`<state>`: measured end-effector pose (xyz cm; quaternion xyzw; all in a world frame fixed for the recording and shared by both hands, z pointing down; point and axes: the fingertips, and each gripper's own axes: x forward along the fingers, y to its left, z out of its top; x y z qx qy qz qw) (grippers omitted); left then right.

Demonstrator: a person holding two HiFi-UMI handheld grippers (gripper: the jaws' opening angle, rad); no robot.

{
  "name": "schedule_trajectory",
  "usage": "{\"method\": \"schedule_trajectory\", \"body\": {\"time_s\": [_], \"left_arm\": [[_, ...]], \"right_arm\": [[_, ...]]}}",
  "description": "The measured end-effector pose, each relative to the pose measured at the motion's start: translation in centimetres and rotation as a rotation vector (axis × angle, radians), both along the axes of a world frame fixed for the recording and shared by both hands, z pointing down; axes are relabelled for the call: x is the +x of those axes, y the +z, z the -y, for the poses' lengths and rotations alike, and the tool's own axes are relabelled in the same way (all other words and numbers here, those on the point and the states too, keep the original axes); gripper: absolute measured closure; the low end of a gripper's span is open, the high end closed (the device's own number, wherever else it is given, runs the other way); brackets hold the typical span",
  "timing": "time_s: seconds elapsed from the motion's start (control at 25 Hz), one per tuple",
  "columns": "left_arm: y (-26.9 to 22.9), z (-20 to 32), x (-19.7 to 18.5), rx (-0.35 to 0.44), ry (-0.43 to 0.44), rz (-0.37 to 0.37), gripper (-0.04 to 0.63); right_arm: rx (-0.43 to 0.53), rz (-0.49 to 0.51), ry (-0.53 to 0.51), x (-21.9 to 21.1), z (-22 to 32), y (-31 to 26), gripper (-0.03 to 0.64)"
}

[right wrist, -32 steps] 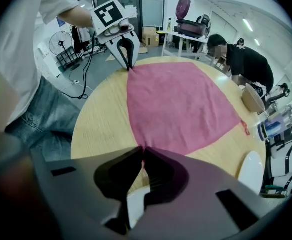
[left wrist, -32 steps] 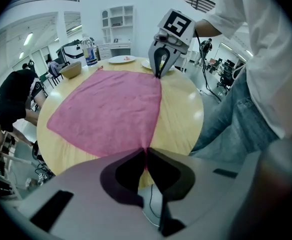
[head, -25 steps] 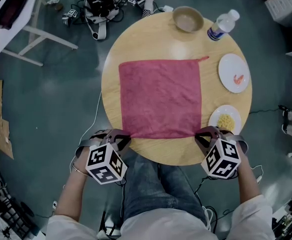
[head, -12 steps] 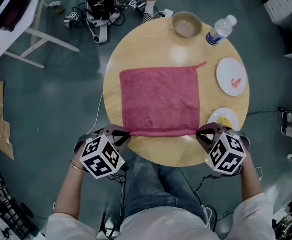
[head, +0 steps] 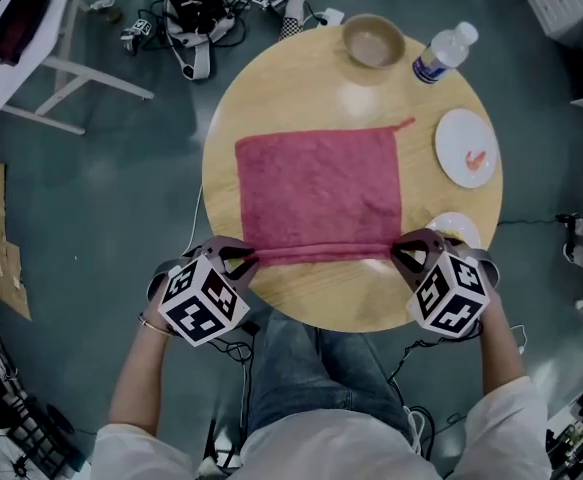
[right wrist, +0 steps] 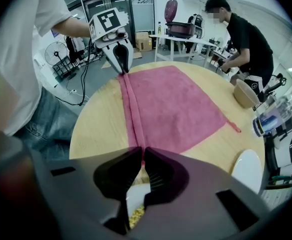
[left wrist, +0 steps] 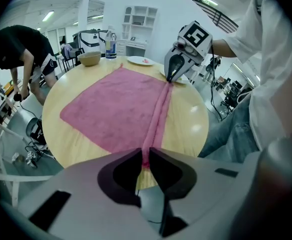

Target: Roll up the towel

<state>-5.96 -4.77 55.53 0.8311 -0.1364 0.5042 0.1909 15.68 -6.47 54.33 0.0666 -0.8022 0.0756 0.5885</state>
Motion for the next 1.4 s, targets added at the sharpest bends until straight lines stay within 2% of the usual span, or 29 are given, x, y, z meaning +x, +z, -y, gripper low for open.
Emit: {"method": "schedule_trajectory", "body": {"time_s": [0.16, 0.36, 0.52, 0.68, 0.88, 1.4], "left_arm": [[0.1, 0.3, -0.4, 0.009, -0.025, -0.008, 0.488], [-1.0, 1.2, -1.3, 0.045, -0.075, -0.029, 0.465], [-2.6, 1.7, -1.7, 0.097, -0.09, -0.03, 0.465], [-3.9, 0.2, -0.5, 0.127, -0.04, -0.031, 0.474], [-2.3, -2.5, 1.0, 0.111, 0.057, 0.013, 0.48], [0.7, -2.4, 0.7, 0.133, 0.099, 0.077, 0.494]], "right_arm": [[0.024, 0.013, 0.023, 0.1, 0.3, 0.0, 0.561], [0.076, 0.028, 0.074, 0.4, 1.3, -1.1, 0.518], [0.113, 0.044, 0.09, 0.4, 1.4, -2.8, 0.515], [0.102, 0.051, 0.066, -0.1, -0.2, -3.6, 0.517], [0.067, 0.005, 0.004, -0.3, -2.5, -1.8, 0.531], [0.077, -0.046, -0.035, 0.1, -2.3, 1.4, 0.546]]}}
